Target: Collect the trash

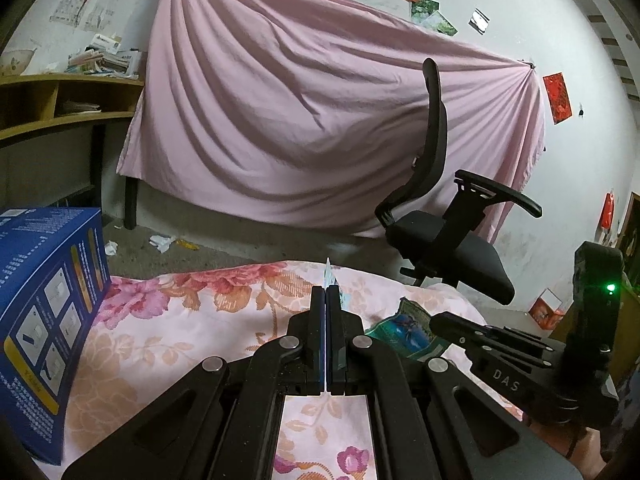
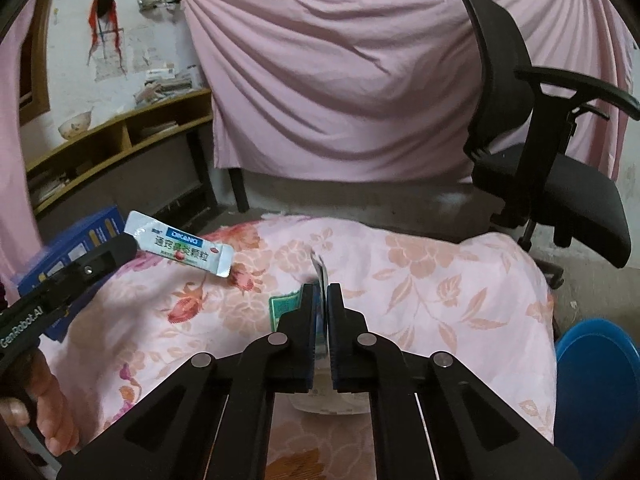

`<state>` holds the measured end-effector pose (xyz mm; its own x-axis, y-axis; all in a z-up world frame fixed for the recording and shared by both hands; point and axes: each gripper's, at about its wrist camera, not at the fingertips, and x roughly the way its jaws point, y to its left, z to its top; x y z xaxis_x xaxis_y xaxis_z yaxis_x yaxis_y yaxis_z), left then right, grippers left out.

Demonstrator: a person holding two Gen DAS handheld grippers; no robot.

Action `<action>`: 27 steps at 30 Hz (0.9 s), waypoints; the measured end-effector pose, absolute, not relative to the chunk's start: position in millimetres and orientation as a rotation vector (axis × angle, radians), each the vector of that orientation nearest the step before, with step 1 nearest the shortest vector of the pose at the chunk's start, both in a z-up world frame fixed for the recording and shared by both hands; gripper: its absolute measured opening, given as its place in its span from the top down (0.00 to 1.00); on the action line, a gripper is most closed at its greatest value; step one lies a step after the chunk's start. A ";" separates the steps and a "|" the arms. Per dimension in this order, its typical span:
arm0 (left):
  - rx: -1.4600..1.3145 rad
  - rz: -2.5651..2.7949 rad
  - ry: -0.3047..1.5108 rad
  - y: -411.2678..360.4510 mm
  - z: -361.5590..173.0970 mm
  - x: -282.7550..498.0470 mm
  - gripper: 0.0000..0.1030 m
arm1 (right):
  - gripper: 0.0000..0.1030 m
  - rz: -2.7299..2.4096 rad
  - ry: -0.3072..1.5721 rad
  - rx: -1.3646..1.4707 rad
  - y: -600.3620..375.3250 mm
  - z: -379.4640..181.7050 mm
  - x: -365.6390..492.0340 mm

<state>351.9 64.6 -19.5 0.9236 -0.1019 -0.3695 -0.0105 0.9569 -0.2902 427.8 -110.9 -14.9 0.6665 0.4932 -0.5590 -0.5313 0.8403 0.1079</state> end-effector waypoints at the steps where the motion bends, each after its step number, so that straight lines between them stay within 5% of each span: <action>1: -0.289 -0.048 0.390 63.9 -19.4 351.2 1.00 | 0.97 0.582 0.604 -0.066 -111.6 -14.4 427.0; 10: -0.324 0.003 0.408 72.4 -21.0 353.6 1.00 | 0.91 0.584 0.682 -0.095 -102.9 -21.3 436.5; 14: -0.348 0.041 0.429 83.4 -21.7 354.1 1.00 | 0.57 0.598 0.703 -0.148 -91.6 -23.5 436.1; 17: -0.374 0.072 0.465 92.1 -25.4 357.0 1.00 | 0.54 0.610 0.740 -0.195 -80.7 -29.3 439.1; 23: -0.462 0.092 0.556 108.6 -39.6 365.3 1.00 | 0.54 0.624 0.849 -0.289 -60.6 -49.5 446.2; 27: -0.479 0.094 0.573 113.2 -40.2 366.9 1.00 | 0.67 0.649 0.861 -0.282 -59.9 -51.6 445.9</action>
<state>366.9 113.2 -40.2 0.8390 -0.0458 -0.5422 -0.2162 0.8863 -0.4095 445.9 -59.9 -51.6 0.4763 0.4136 -0.7759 -0.6325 0.7742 0.0244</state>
